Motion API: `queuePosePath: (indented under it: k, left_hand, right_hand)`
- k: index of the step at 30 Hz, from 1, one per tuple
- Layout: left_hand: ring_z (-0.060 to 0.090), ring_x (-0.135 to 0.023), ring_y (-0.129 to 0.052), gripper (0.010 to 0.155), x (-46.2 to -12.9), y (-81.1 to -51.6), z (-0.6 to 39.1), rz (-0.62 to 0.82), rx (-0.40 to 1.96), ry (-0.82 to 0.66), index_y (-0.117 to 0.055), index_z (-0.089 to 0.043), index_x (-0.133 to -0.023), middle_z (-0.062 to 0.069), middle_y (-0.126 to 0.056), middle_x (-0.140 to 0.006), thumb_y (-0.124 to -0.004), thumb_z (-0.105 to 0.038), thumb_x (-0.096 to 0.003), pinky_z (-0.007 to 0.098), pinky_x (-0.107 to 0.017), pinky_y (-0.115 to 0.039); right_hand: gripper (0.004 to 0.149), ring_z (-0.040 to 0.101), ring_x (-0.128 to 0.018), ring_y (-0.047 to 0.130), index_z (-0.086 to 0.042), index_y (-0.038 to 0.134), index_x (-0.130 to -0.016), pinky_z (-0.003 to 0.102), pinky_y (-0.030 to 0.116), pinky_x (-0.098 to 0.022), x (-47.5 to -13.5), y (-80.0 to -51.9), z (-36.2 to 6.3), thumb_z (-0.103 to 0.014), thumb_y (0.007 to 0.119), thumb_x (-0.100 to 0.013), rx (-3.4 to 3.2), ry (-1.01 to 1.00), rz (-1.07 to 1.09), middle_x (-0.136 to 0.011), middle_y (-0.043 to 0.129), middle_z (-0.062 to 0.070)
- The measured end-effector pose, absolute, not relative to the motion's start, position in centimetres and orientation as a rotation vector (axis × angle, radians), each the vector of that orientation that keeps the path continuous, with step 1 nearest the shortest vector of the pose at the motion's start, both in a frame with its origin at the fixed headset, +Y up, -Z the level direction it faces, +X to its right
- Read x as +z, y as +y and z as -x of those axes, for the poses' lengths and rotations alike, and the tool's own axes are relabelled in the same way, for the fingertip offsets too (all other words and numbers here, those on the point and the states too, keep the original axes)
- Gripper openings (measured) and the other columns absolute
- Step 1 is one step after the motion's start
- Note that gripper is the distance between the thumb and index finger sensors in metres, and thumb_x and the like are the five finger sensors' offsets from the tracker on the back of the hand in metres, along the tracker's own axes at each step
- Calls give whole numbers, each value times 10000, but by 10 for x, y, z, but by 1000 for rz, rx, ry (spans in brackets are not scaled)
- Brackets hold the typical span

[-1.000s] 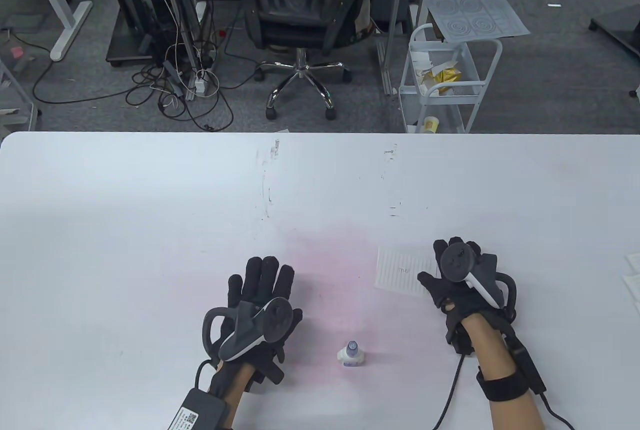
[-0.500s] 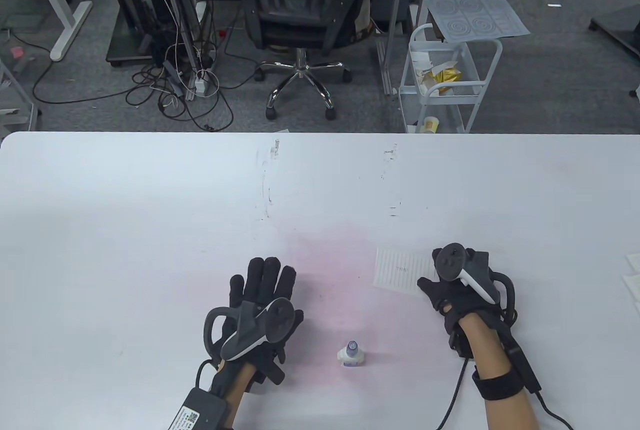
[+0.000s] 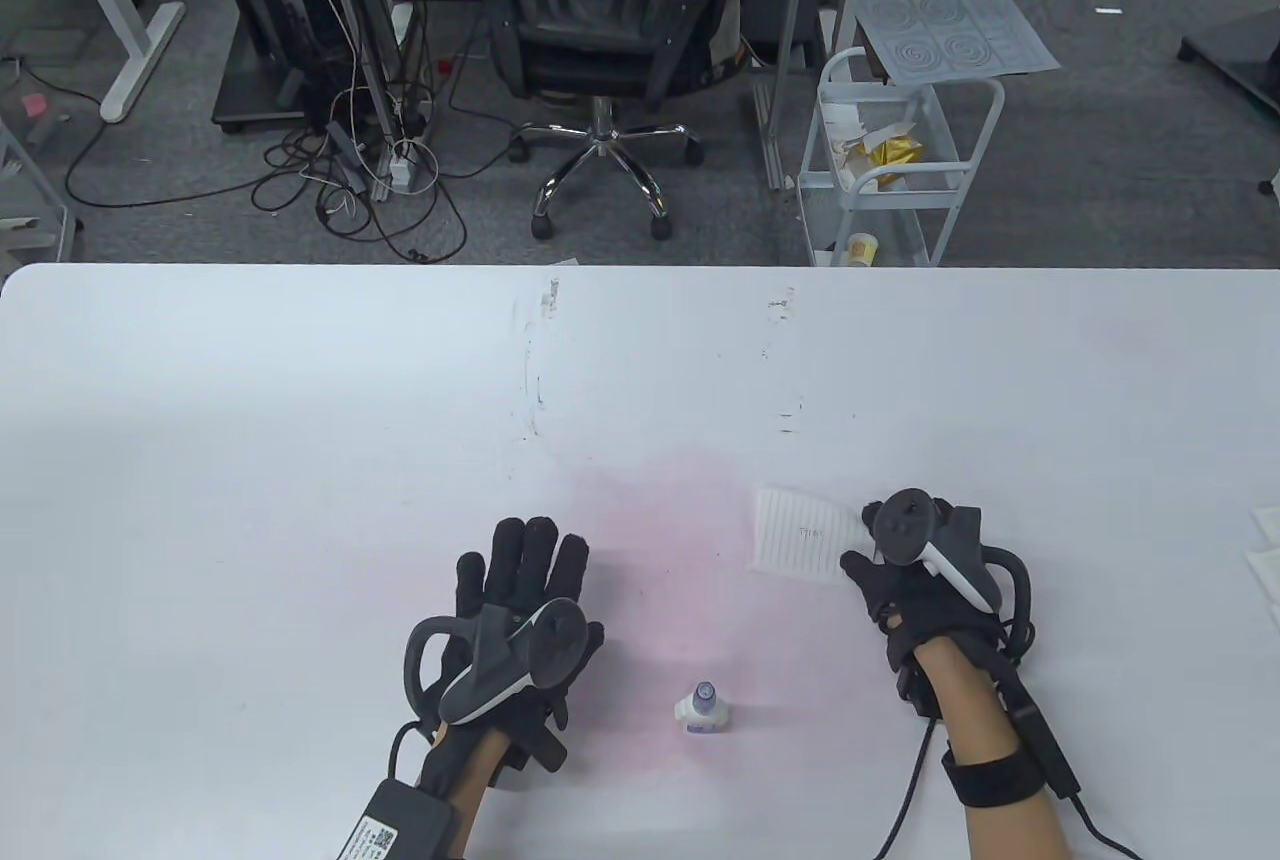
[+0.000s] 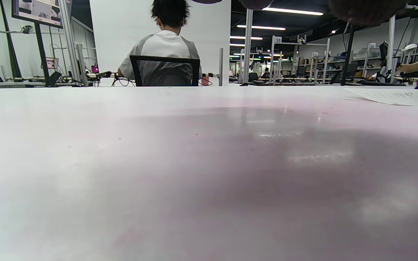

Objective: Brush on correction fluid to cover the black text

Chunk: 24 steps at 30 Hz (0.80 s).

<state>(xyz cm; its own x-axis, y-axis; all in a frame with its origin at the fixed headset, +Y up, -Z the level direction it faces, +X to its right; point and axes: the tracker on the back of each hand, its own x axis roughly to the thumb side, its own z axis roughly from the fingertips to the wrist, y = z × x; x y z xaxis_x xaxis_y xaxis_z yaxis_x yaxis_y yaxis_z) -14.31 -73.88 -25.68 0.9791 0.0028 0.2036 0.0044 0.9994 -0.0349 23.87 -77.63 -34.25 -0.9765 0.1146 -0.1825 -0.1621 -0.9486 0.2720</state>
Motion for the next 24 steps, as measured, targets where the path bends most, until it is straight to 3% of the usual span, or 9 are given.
queuePosePath:
  k: [6, 14, 20, 24]
  left_hand:
    - [319, -1131, -261, 800, -256, -739, 145, 36, 2, -201, -301, -371, -1083, 16, -227, -1185, -611, -663, -406, 603, -790, -368]
    - [321, -1130, -263, 800, -256, -739, 145, 40, 1, -199, -303, -370, -1083, 16, -229, -1185, -612, -663, -406, 603, -790, -369]
    - [320, -1130, -264, 800, -256, -740, 146, 41, 2, -200, -304, -369, -1083, 17, -232, -1184, -612, -663, -406, 604, -789, -370]
    - [320, -1131, -264, 800, -256, -740, 146, 40, 8, -199, -303, -369, -1083, 17, -231, -1185, -611, -663, -405, 601, -791, -372]
  right_hand:
    - [628, 395, -1048, 372, -291, 504, -965, 610, 419, -731, -341, -774, -238, -609, 723, -469, 2956, 365, 294, -1073, 367, -15]
    - [463, 406, -1024, 444, -282, 686, -806, 595, 460, -723, -339, -773, -243, -590, 759, -467, 2923, 331, 337, -1041, 421, 0]
    - [392, 384, -1001, 526, -293, 705, -796, 584, 492, -718, -335, -771, -247, -525, 777, -487, 2884, 274, 341, -1022, 489, -3]
    - [383, 363, -887, 726, -281, 734, -777, 559, 584, -680, -331, -763, -250, -464, 814, -450, 2801, 83, 374, -933, 652, 0]
